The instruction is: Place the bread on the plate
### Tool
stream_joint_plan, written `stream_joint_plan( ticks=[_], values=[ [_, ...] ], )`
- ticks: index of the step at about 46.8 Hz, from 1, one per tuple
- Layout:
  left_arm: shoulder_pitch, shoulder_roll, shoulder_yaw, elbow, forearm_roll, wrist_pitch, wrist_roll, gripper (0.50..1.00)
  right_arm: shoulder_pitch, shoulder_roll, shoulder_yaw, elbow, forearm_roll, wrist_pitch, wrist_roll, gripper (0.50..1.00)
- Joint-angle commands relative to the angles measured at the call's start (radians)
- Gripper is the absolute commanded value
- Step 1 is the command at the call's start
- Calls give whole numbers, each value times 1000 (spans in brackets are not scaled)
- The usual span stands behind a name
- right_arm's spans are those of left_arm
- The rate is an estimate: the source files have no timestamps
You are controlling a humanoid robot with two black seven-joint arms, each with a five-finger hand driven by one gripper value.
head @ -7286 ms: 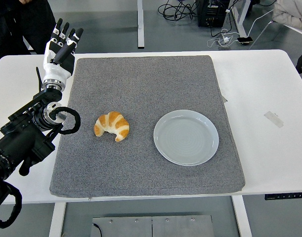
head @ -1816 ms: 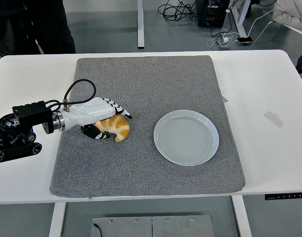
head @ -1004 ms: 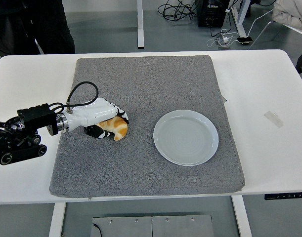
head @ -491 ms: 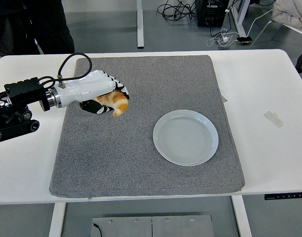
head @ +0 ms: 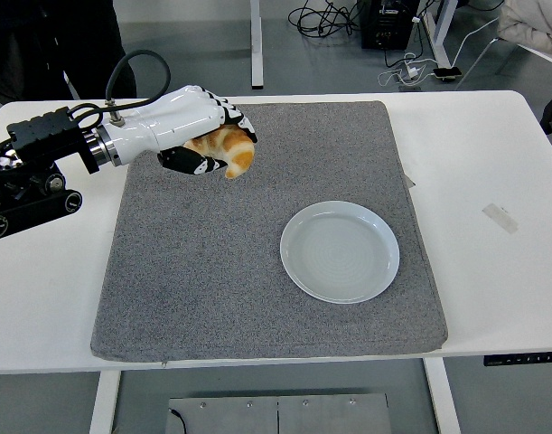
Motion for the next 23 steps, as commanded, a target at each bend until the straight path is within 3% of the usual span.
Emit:
stream_joint_plan(
  ticks=[1, 23],
  values=[
    [-2, -16, -1, -3, 0, 0, 1, 500, 0, 0, 1, 0, 0, 0, 0, 1000],
    [7, -183, 11, -3, -5, 1, 11, 500, 0, 0, -1, 0, 0, 0, 0, 1000]
  ],
)
